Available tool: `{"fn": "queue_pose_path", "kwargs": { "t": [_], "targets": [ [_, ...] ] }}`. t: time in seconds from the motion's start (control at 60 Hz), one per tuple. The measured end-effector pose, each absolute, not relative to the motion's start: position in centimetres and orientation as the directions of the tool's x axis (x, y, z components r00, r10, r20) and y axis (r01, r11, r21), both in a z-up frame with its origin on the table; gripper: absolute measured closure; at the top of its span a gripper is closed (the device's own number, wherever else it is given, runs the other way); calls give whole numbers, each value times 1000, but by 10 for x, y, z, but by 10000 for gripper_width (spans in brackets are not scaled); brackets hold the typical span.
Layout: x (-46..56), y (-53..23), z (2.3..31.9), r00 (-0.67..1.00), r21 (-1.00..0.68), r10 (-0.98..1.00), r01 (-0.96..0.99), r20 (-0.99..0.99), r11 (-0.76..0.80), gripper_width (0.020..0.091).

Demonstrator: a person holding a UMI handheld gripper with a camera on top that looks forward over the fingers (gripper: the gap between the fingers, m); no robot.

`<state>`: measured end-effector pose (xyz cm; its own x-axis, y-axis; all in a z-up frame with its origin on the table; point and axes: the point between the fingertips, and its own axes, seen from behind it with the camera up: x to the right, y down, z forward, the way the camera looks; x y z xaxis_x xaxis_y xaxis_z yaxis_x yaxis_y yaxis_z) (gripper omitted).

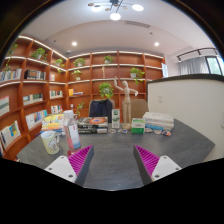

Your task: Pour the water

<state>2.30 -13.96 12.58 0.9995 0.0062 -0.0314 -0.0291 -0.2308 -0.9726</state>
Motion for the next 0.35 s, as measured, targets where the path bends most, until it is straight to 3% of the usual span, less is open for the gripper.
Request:
{"fn": "queue_pose_path", "kwargs": {
  "t": [0.35],
  "targets": [
    [27, -145, 136, 1000, -980, -10, -26, -24, -197, 262]
  ]
}}
